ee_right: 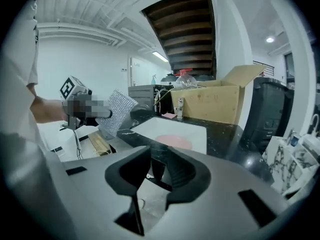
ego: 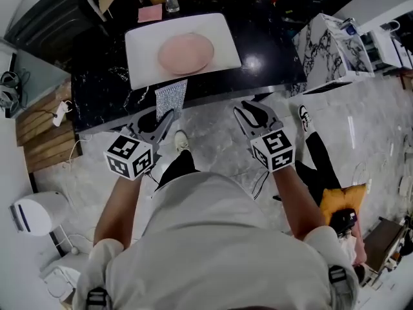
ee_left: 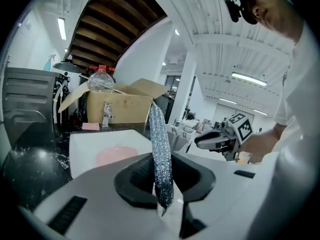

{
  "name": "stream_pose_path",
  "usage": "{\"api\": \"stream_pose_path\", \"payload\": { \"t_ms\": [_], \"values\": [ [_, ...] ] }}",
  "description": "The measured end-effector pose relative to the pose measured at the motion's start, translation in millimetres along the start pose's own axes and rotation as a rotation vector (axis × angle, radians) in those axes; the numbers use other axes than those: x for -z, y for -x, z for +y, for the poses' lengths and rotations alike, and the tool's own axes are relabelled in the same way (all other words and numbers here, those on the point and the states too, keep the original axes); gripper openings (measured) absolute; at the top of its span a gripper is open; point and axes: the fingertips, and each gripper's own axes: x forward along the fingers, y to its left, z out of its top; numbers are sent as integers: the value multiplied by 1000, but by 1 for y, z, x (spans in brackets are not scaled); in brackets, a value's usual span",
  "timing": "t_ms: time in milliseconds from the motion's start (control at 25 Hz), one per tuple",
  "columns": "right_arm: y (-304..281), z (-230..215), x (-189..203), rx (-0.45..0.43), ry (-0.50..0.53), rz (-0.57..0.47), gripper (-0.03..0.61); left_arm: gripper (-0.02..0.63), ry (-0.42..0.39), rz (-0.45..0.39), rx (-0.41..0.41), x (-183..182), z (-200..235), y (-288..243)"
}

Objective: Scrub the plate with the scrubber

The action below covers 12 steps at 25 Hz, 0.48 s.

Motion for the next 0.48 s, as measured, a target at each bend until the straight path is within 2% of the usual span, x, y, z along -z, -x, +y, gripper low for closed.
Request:
{"api": "stream_pose_path", "payload": {
  "t_ms": [480],
  "values": [
    [117, 71, 31, -15, 29, -127, 101, 67, 13, 5, -62, 62, -105, 71]
  ]
}}
